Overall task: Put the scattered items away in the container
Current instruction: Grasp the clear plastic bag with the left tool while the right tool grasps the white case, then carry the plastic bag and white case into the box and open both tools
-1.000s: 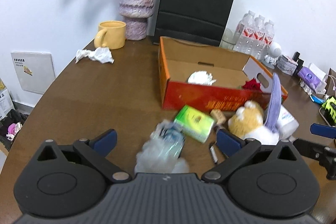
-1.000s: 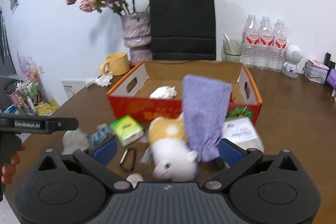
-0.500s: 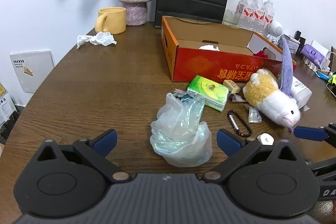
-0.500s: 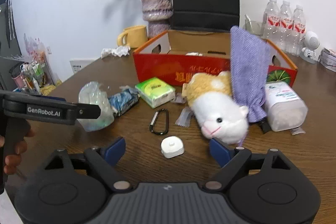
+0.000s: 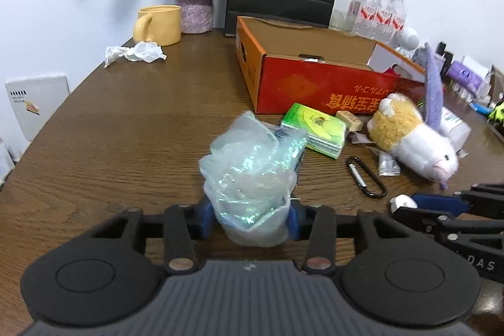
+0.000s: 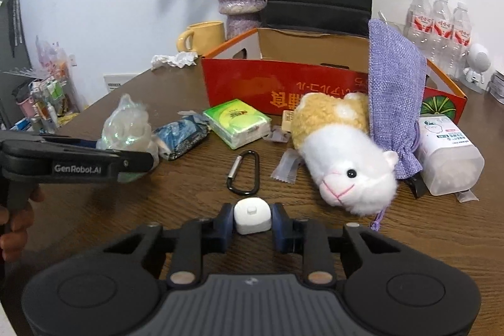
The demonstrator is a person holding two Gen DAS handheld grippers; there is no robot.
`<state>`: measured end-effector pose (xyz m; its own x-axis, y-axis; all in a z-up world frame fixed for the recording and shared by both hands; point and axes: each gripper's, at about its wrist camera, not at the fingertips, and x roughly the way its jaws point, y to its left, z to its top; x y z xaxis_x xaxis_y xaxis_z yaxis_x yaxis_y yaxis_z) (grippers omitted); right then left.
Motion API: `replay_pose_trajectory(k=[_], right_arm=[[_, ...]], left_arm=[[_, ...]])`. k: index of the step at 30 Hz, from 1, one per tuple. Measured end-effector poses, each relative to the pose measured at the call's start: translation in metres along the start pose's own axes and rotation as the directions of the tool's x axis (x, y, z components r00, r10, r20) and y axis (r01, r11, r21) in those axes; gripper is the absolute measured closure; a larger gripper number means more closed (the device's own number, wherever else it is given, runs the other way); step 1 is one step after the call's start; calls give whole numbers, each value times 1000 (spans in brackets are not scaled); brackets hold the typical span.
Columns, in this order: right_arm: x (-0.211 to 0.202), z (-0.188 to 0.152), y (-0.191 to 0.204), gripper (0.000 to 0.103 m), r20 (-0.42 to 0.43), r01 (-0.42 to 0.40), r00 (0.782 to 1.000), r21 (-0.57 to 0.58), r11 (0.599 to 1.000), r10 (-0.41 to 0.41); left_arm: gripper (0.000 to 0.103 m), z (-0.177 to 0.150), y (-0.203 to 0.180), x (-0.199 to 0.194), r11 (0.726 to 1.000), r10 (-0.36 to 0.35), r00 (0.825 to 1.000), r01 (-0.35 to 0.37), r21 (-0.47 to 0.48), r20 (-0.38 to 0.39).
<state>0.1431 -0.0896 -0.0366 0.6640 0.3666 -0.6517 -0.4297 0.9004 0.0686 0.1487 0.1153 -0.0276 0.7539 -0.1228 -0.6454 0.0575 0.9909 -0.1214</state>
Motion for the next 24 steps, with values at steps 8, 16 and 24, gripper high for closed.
replay_pose_trajectory(k=[8, 16, 24], right_arm=[[-11, 1, -2, 78, 41, -6, 999, 5, 1000, 5], [-30, 18, -13, 78, 103, 5, 995, 5, 1000, -6], [-53, 61, -52, 78, 215, 32, 976, 26, 999, -37]], left_arm=[[64, -1, 1, -20, 1000, -16, 998, 16, 2, 65], [63, 13, -12, -36, 999, -53, 991, 53, 7, 125], [63, 53, -36, -30, 995, -104, 980, 102, 20, 170]])
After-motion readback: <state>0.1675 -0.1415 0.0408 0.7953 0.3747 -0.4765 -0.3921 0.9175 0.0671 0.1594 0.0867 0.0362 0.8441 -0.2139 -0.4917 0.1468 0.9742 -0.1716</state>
